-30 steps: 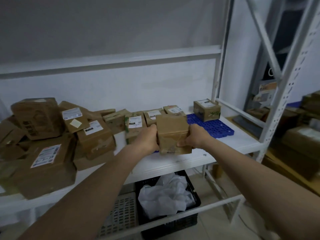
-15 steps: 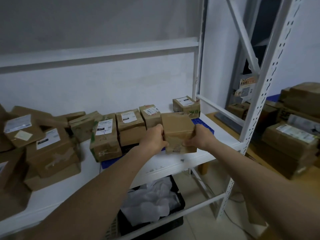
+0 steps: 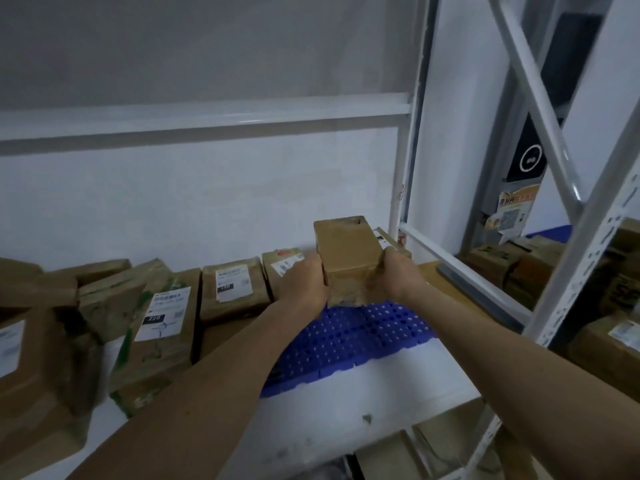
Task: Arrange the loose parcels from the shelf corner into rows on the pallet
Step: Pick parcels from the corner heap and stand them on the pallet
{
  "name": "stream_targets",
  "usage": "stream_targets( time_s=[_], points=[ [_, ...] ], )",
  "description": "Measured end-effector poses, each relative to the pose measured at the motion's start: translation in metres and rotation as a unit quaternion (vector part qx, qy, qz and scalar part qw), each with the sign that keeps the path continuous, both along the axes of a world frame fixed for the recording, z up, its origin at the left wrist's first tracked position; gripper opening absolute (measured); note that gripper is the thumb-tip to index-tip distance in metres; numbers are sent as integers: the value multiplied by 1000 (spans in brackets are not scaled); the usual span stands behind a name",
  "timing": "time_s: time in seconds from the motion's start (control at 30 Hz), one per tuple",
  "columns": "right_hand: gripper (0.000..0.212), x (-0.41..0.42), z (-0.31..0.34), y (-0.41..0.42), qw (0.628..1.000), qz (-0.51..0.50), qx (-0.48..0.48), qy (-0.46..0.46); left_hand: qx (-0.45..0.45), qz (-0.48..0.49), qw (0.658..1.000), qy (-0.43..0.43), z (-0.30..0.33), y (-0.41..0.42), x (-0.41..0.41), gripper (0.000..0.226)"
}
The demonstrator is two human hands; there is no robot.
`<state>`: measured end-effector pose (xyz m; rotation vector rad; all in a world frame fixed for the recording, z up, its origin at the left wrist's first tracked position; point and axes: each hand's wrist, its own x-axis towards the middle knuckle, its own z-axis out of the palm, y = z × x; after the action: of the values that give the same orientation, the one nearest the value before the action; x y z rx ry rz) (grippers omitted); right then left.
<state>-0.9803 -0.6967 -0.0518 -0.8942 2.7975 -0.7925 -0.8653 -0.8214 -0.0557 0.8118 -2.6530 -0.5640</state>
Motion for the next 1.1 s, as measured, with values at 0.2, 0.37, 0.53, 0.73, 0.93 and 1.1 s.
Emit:
stream_targets(
  time_s=[0.2, 0.37, 0.53, 0.73, 0.93, 1.1],
  points=[
    [29, -38, -22, -35, 1000, 24, 12, 14, -55, -10, 998, 7, -24, -25, -36, 55],
    [29, -64, -30, -58, 998, 57, 41, 6, -90, -8, 996, -30, -26, -38, -52, 34],
    [10, -84, -40, -72, 990, 90, 105, 36, -93, 12, 992, -81, -36, -42, -66, 30],
    [23, -108, -53, -76, 980, 120, 142, 73, -93, 45, 984, -148, -48, -41, -88, 40],
    [14, -123, -56, -71, 962, 177, 201, 57, -124, 91, 964, -218, -53, -36, -106, 51],
    [23, -137, -51, -65, 972, 135, 95, 168, -85, 59, 952, -288, -57, -32, -123, 93]
  ],
)
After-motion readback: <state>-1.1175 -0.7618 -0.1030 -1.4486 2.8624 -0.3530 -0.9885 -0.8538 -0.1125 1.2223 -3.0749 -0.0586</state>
